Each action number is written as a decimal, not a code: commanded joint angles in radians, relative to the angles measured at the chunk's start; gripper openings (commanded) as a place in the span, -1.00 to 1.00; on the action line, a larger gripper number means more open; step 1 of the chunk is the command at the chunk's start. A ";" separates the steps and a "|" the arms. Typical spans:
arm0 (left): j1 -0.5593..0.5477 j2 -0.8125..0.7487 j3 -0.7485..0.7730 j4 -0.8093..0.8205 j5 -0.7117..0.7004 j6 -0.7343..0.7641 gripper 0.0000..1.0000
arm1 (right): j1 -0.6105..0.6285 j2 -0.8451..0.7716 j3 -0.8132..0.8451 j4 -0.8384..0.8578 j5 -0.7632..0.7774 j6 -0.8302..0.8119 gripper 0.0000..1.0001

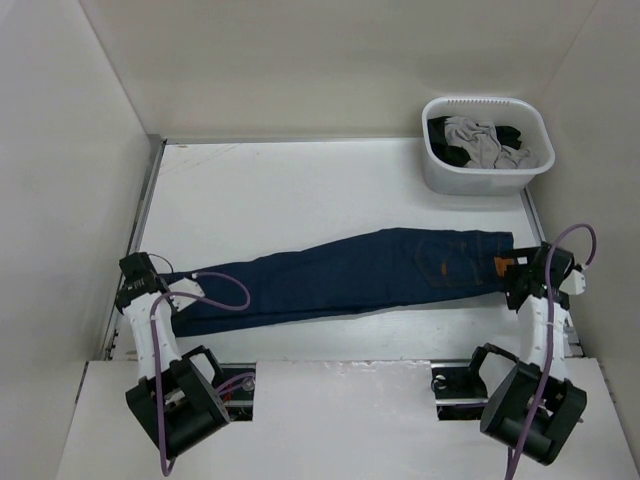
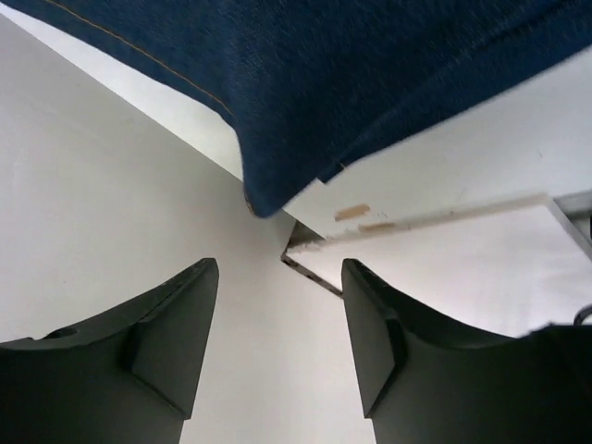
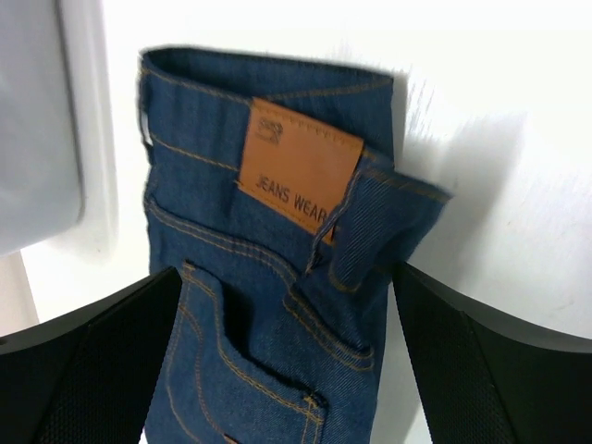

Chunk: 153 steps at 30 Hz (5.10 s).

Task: Fold and stack the trousers
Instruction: Fold the trousers

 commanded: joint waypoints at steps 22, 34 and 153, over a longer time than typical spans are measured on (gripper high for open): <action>-0.364 0.291 0.070 0.252 0.242 -0.012 0.28 | 0.174 0.427 -0.033 0.332 0.019 0.211 0.28; -0.508 0.712 0.118 0.793 0.083 -0.070 0.22 | 0.154 0.188 -0.053 0.354 0.110 0.132 -0.97; -0.225 0.604 0.294 0.671 0.228 -0.069 -0.23 | 1.226 0.599 0.401 0.107 0.351 -1.247 -1.00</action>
